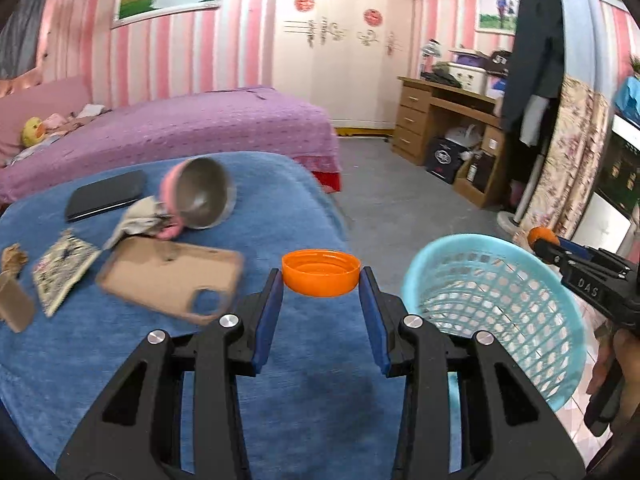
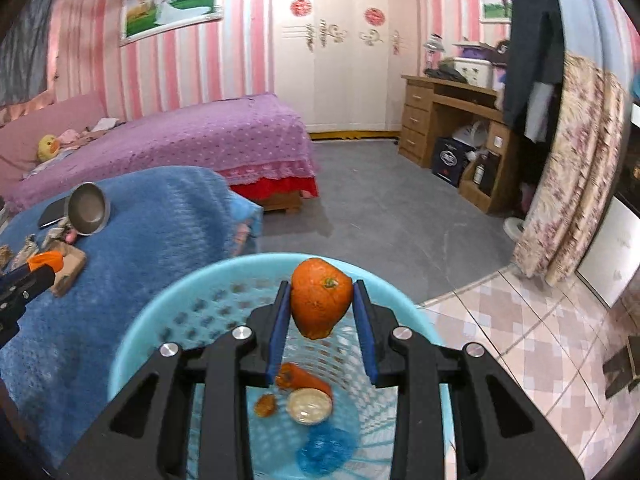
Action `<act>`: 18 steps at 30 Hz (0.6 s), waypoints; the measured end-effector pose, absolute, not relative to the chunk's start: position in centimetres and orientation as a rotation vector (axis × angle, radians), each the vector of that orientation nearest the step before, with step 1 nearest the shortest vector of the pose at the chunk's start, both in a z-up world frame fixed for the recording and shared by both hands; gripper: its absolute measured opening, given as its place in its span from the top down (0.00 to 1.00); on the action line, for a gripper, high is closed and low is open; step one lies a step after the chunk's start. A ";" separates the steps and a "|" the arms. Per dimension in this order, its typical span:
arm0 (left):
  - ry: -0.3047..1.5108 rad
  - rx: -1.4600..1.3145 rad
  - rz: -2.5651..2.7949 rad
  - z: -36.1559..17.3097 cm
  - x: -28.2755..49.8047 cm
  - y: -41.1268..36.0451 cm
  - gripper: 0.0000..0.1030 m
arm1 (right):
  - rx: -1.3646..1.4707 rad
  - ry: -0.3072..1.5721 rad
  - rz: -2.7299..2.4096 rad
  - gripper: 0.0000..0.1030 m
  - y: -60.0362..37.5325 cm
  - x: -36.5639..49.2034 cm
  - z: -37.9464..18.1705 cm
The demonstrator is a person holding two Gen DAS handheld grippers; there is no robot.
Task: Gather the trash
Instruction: 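Carry the orange lid and mandarin over the blue basket, then open the left tool to drop the lid while the right tool releases the mandarin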
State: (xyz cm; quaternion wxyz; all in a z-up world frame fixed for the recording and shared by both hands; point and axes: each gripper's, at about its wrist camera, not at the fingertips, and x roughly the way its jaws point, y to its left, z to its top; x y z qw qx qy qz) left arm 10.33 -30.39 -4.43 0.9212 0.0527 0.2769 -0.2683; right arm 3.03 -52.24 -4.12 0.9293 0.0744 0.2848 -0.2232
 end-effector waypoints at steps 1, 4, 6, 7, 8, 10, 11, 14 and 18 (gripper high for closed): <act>0.562 0.117 -0.561 -4.4 9.9 -31.1 0.63 | 0.155 0.585 -0.466 0.69 -52.7 2.8 -4.3; 0.545 0.147 -0.605 -4.6 8.6 -34.1 0.63 | 0.168 0.584 -0.480 0.69 -53.8 2.1 -4.6; 0.556 0.150 -0.627 -4.8 8.2 -35.5 0.63 | 0.173 0.583 -0.491 0.69 -54.4 1.6 -4.7; 0.567 0.152 -0.643 -5.0 8.1 -36.5 0.63 | 0.175 0.581 -0.495 0.69 -54.6 1.4 -4.7; 0.574 0.158 -0.655 -5.1 8.0 -37.3 0.63 | 0.175 0.580 -0.500 0.69 -54.7 1.3 -4.7; 0.588 0.179 -0.689 -5.4 7.6 -38.6 0.63 | 0.173 0.571 -0.511 0.69 -54.9 1.0 -4.5; 0.591 0.193 -0.701 -5.5 7.5 -39.3 0.63 | 0.177 0.565 -0.514 0.69 -54.9 0.8 -4.5; 0.616 0.219 -0.720 -5.9 7.5 -40.5 0.43 | 0.188 0.553 -0.518 0.69 -55.0 0.3 -4.4; 0.597 0.205 -0.680 -5.3 7.8 -39.7 0.19 | 0.191 0.547 -0.519 0.69 -55.2 0.2 -4.3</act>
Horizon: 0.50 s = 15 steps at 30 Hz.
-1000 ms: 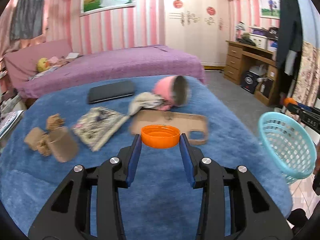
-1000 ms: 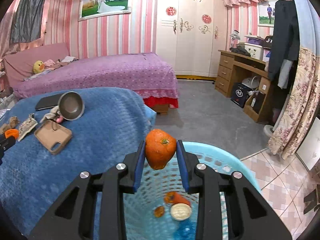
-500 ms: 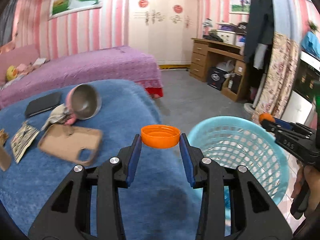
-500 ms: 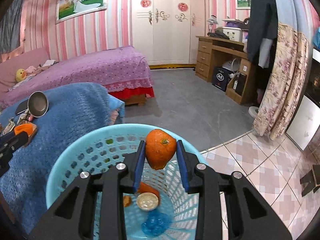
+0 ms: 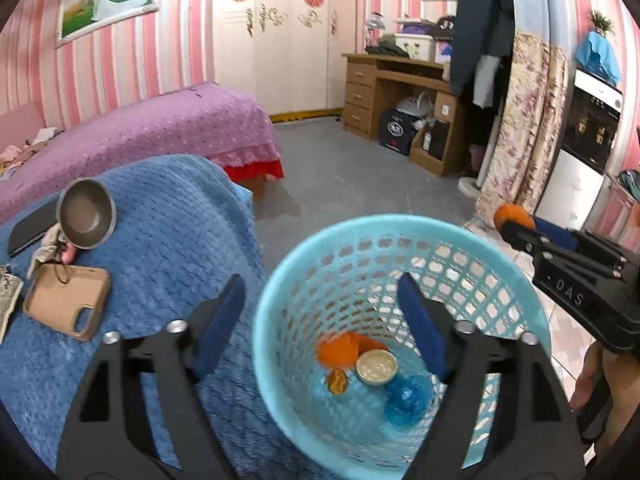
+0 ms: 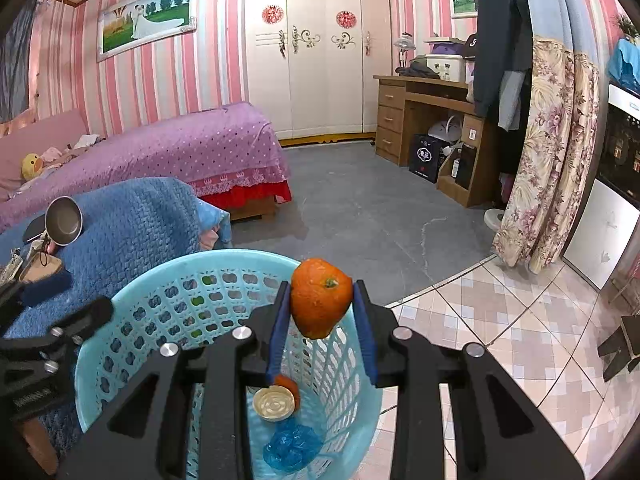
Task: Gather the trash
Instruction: 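Open the left tool to drop the lid while the right tool releases the mandarin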
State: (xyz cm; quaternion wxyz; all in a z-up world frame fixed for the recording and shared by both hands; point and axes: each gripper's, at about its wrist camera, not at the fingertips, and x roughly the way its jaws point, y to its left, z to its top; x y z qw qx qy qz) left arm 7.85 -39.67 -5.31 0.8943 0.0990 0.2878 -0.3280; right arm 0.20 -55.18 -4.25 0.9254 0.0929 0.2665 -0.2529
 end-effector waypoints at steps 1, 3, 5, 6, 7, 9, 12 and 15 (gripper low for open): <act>0.587 0.205 -0.665 -5.1 7.9 -39.3 0.17 | 0.192 0.544 -0.519 0.69 -55.2 0.2 -4.2; 0.563 0.203 -0.633 -4.6 8.1 -38.2 0.12 | 0.194 0.539 -0.518 0.69 -55.1 0.1 -4.2; 0.551 0.200 -0.614 -4.1 8.4 -37.1 0.10 | 0.193 0.538 -0.514 0.69 -55.1 0.1 -4.3; 0.547 0.198 -0.605 -4.0 8.5 -36.7 0.09 | 0.191 0.537 -0.512 0.69 -55.0 0.2 -4.3; 0.541 0.195 -0.587 -3.8 8.7 -35.9 0.08 | 0.188 0.538 -0.508 0.69 -54.8 0.3 -4.3; 0.536 0.191 -0.564 -3.5 9.1 -34.8 0.07 | 0.182 0.540 -0.499 0.69 -54.4 0.5 -4.4; 0.534 0.176 -0.524 -3.3 9.7 -32.9 0.06 | 0.169 0.546 -0.487 0.69 -53.7 1.2 -4.4; 0.536 0.173 -0.486 -3.3 10.0 -31.8 0.06 | 0.150 0.551 -0.483 0.61 -53.0 1.8 -4.5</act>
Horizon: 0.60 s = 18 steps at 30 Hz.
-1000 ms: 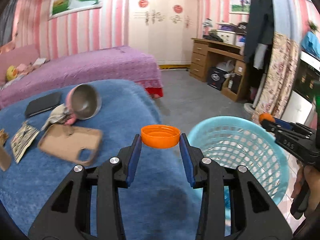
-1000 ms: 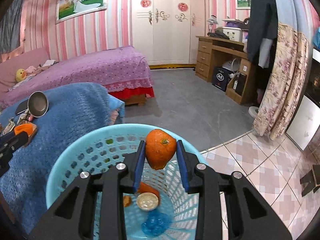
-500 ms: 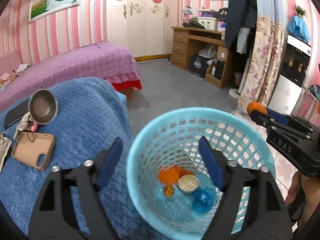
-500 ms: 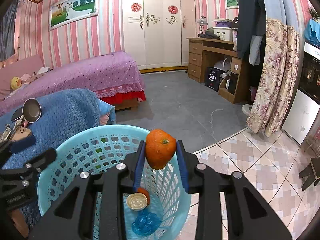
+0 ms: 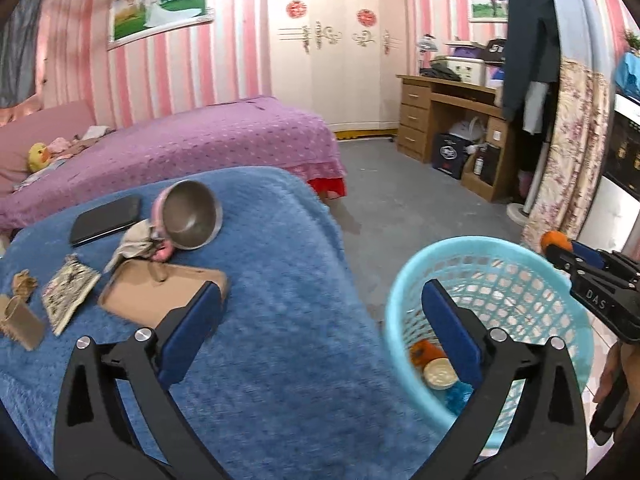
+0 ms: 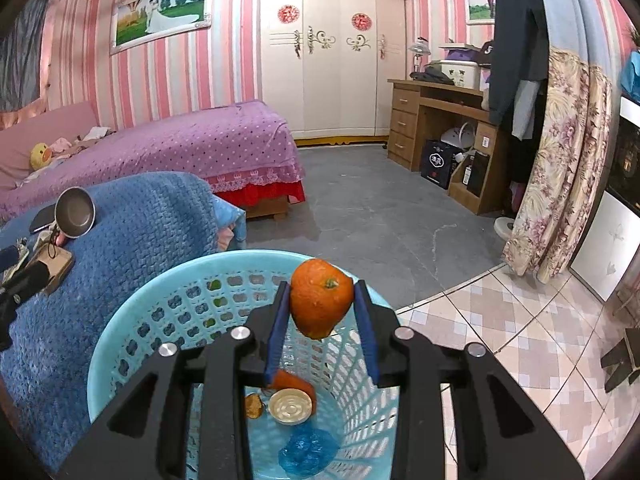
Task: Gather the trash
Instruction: 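Open the left tool to drop the lid while the right tool releases the mandarin, then return both tools to the blanket above the brown paper items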
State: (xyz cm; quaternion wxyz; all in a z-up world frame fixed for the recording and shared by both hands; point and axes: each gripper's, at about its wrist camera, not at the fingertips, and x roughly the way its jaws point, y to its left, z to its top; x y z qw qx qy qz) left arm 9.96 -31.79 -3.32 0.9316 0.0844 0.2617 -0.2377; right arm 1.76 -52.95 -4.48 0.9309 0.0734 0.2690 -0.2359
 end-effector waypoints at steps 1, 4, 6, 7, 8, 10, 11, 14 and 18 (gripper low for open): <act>0.532 0.174 -0.472 -3.3 10.0 -31.3 0.06 | 0.145 0.547 -0.491 0.41 -52.9 1.8 -4.4; 0.530 0.174 -0.446 -3.3 10.1 -29.9 0.06 | 0.148 0.522 -0.510 0.24 -52.5 1.5 -4.0; 0.533 0.165 -0.435 -3.1 10.2 -28.9 0.06 | 0.168 0.507 -0.529 0.17 -52.5 1.2 -3.6; 0.536 0.155 -0.428 -2.9 10.4 -28.1 0.06 | 0.175 0.499 -0.537 0.12 -52.5 1.1 -3.4; 0.538 0.147 -0.424 -2.7 10.5 -27.5 0.06 | 0.184 0.488 -0.546 0.09 -52.3 0.9 -3.1; 0.537 0.135 -0.411 -2.4 10.5 -26.1 0.05 | 0.188 0.474 -0.559 0.06 -51.8 0.9 -2.7; 0.534 0.136 -0.403 -2.3 10.5 -25.5 0.05 | 0.189 0.466 -0.563 0.06 -51.4 1.0 -2.4; 0.516 0.145 -0.364 -1.5 10.5 -23.2 0.05 | 0.184 0.463 -0.547 0.06 -50.2 1.5 -2.2; 0.519 0.137 -0.316 -0.7 10.9 -19.7 0.05 | 0.172 0.463 -0.514 0.06 -47.7 2.6 -1.6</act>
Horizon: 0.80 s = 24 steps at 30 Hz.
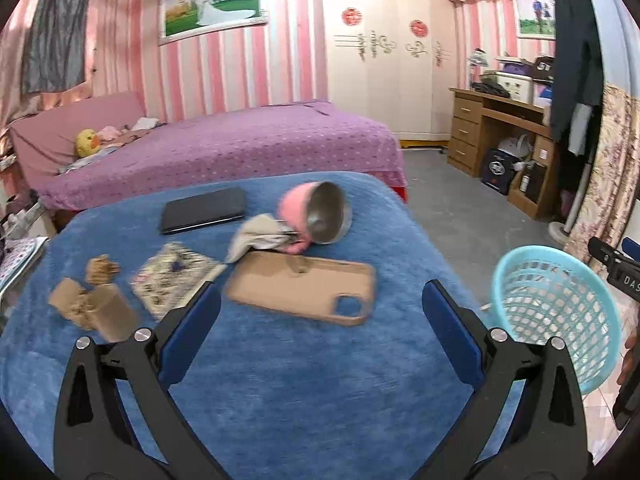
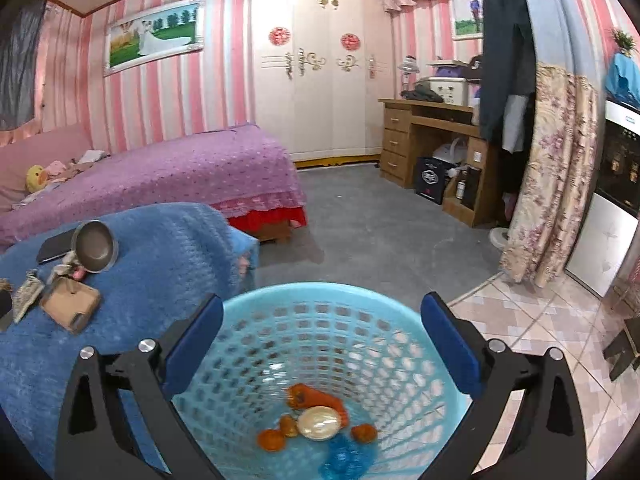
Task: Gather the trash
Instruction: 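Return both tools to the blanket above the brown paper items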
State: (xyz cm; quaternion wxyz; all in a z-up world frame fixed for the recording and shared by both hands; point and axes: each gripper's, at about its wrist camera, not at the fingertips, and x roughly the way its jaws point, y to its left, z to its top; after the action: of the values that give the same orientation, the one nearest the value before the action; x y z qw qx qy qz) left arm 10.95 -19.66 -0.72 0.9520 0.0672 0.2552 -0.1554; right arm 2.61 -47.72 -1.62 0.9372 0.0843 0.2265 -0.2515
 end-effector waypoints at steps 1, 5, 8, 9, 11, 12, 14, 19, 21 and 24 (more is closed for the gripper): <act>0.518 0.134 -0.294 -0.5 11.2 -18.3 0.05 | 0.171 0.463 -0.500 0.06 -47.0 3.0 -1.5; 0.517 0.129 -0.242 -0.3 12.0 -14.4 0.05 | 0.154 0.473 -0.447 0.06 -44.1 4.7 -1.2; 0.515 0.123 -0.199 -0.5 12.7 -11.2 0.05 | 0.135 0.484 -0.412 0.06 -41.8 5.9 -1.3; 0.519 0.110 -0.183 -0.7 13.1 -9.9 0.05 | 0.133 0.485 -0.400 0.06 -41.0 6.3 -1.3; 0.533 0.073 -0.164 -0.8 13.7 -8.1 0.05 | 0.134 0.487 -0.378 0.06 -39.3 7.0 -1.3; 0.548 0.045 -0.156 -0.9 14.2 -6.8 0.05 | 0.136 0.489 -0.368 0.06 -38.8 7.3 -1.2; 0.561 0.024 -0.150 -0.9 14.7 -5.3 0.05 | 0.134 0.499 -0.343 0.06 -37.0 8.2 -1.3; 0.554 0.037 -0.088 -1.1 15.7 -1.2 0.05 | 0.102 0.520 -0.322 0.06 -33.7 9.6 -1.7; 0.566 0.029 -0.081 -1.3 16.1 0.1 0.05 | 0.102 0.524 -0.308 0.06 -32.7 10.1 -1.9; 0.580 0.033 -0.043 -1.7 16.9 2.3 0.05 | 0.099 0.534 -0.293 0.06 -31.1 10.9 -2.1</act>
State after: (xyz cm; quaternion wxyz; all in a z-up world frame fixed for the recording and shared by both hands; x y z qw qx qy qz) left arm 16.85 2.30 -1.73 0.9578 0.0165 0.2861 -0.0211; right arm 10.86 -31.11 -2.12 0.9528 0.0488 0.2628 -0.1440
